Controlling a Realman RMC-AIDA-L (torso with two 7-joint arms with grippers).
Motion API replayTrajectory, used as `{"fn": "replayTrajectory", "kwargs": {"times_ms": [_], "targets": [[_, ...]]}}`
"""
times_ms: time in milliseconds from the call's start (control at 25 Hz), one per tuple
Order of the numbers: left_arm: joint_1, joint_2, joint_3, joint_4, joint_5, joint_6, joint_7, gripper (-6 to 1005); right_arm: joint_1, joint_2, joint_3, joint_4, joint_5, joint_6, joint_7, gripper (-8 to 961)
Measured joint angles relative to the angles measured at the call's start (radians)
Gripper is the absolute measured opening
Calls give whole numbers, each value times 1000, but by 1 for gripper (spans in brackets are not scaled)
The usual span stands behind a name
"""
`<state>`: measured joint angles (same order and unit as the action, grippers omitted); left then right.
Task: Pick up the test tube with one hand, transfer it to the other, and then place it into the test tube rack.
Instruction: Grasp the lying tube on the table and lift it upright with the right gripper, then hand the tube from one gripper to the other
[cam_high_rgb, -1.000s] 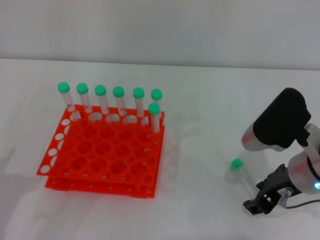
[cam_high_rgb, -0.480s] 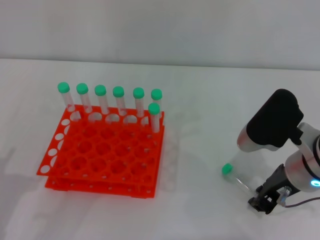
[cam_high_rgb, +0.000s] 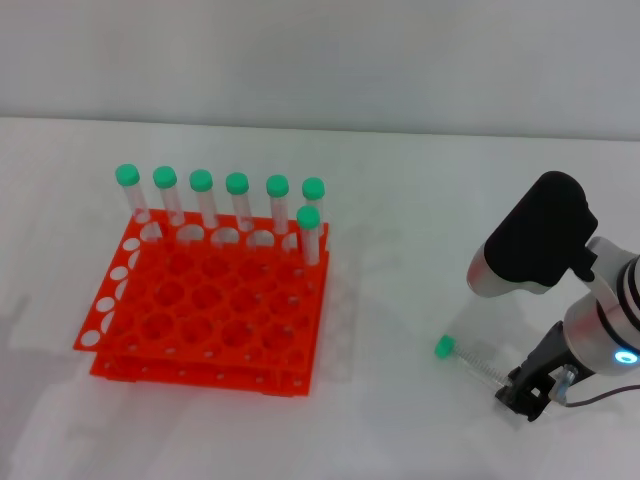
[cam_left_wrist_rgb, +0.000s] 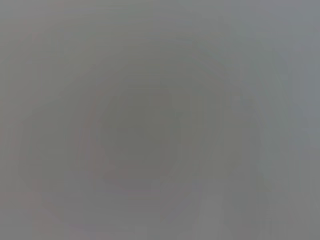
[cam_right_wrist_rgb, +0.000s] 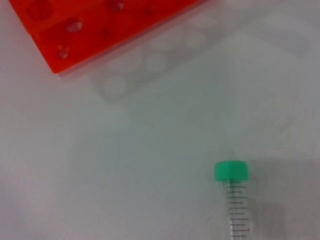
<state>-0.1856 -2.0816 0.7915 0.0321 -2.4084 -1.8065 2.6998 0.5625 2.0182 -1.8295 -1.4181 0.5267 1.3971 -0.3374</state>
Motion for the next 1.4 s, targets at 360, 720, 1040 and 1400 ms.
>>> {"fn": "replayTrajectory", "kwargs": {"times_ms": [360, 720, 1040, 1400], "targets": [[-2, 1, 1, -5, 1, 0, -4, 878, -9, -2, 25, -23, 2, -1, -21, 185], [-21, 12, 11, 127, 187, 76, -267, 877, -166, -5, 261, -237, 77, -112, -171, 189], [-69, 20, 11, 381, 493, 129, -692, 877, -320, -11, 316, -210, 384, -391, -479, 193], [-185, 42, 3, 451, 727, 148, -964, 877, -351, -14, 257, -53, 850, -441, -957, 197]]}}
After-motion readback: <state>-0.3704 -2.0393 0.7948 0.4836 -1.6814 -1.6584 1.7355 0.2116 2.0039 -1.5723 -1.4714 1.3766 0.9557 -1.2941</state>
